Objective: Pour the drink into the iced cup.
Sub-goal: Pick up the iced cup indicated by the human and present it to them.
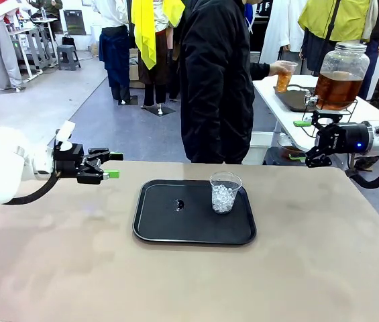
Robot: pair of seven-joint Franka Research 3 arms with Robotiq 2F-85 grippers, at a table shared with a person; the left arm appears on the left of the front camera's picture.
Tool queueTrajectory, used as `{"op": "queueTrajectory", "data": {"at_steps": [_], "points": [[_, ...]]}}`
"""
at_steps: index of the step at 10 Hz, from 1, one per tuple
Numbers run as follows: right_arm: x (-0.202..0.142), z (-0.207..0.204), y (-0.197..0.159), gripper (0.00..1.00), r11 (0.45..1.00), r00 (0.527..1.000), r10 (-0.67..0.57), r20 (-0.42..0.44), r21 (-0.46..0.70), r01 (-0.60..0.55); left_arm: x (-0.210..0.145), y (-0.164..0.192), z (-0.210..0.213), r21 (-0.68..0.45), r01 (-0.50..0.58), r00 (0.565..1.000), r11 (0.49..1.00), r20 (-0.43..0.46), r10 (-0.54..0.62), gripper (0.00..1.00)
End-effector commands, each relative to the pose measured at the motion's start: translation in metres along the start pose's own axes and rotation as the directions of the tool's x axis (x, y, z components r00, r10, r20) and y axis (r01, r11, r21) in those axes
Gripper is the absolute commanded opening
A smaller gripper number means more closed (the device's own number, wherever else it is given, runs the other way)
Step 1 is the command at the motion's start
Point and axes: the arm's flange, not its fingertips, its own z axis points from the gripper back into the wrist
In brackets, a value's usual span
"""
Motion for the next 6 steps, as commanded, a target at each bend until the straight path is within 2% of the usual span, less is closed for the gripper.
{"op": "queueTrajectory", "data": {"at_steps": [1,6], "points": [[-0.0002,-0.0009,0.0011,1.00,1.000,1.000,0.003,0.006,-0.003,-0.003,0.0019,0.0014,-0.0002,0.000,-0.007,1.000,1.000,0.002,0.007,1.00],[-0.0002,-0.0009,0.0011,1.00,1.000,1.000,0.003,0.006,-0.003,-0.003,0.0019,0.0014,-0.0002,0.000,-0.007,1.000,1.000,0.002,0.007,1.00]]}}
